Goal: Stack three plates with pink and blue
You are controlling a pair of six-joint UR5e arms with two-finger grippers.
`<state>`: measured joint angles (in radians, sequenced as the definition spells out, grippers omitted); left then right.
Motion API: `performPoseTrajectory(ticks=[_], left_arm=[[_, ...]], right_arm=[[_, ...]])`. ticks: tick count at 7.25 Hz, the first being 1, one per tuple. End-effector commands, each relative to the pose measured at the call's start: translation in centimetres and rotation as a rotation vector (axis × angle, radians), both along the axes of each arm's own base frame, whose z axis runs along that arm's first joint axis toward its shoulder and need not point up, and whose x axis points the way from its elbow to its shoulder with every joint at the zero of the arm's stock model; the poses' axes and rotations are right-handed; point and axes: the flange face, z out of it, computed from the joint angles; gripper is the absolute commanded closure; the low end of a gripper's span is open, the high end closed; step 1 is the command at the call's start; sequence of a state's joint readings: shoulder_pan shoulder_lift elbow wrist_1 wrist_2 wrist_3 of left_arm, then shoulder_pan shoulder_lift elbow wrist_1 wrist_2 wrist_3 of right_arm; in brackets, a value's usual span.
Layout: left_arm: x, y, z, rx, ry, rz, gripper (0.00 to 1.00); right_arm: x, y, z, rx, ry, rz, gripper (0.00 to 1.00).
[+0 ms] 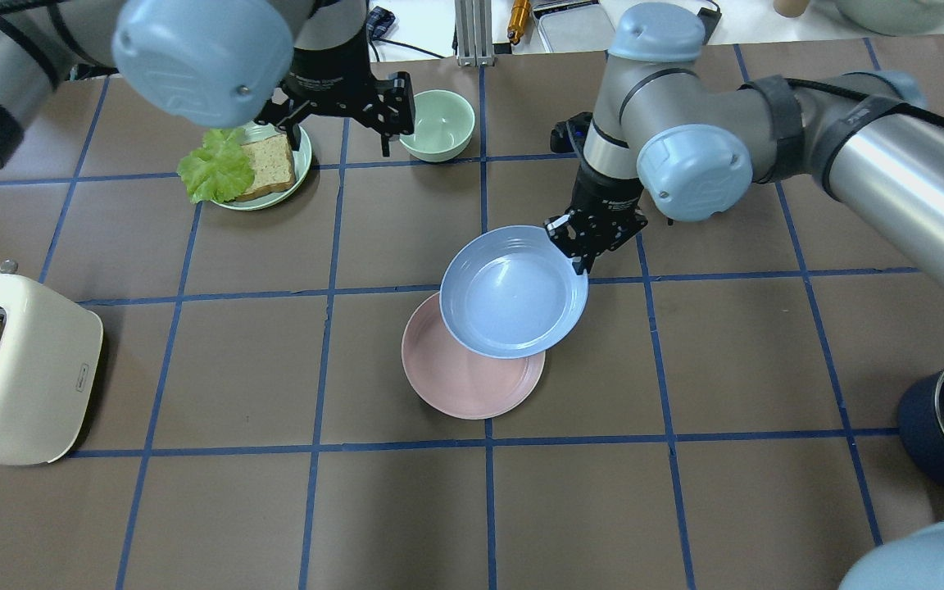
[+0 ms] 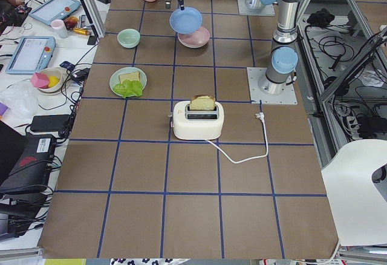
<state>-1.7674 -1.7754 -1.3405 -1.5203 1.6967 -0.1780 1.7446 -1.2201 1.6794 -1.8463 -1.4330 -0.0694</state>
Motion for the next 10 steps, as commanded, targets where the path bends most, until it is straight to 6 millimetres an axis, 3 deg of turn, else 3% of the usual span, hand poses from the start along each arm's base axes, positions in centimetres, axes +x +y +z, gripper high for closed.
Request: performPoseTrajectory(ticks=[1, 5, 6, 7, 9, 10], left_arm=[[4.5, 0.3, 2.5, -0.011, 0.026, -0.028, 0.01], [10.3, 0.9, 5.3, -0.034, 0.134, -0.026, 0.01], [10.5, 1.4, 5.5, -0.02, 0.132, -0.025, 0.01], [10.7, 1.7, 5.7, -0.013, 0.129, -0.054, 0.01], [10.7, 2.5, 5.9, 0.012, 0.125, -0.059, 0.0], [10.5, 2.6, 5.2, 0.031, 0.121, -0.06, 0.01]], right_arm=[[1.4, 1.5, -2.7, 0.007, -0.008, 0.009, 1.0], [3.7, 3.5, -4.5, 0.013, -0.041, 0.029, 1.0], [3.7, 3.6, -4.5, 0.01, -0.027, 0.037, 0.44], [3.6, 3.6, -4.3, 0.007, -0.02, 0.03, 0.0], [3.5, 3.0, -2.5, -0.028, -0.021, 0.033, 0.0], [2.6, 2.1, 1.1, -0.103, 0.035, 0.039, 0.0]])
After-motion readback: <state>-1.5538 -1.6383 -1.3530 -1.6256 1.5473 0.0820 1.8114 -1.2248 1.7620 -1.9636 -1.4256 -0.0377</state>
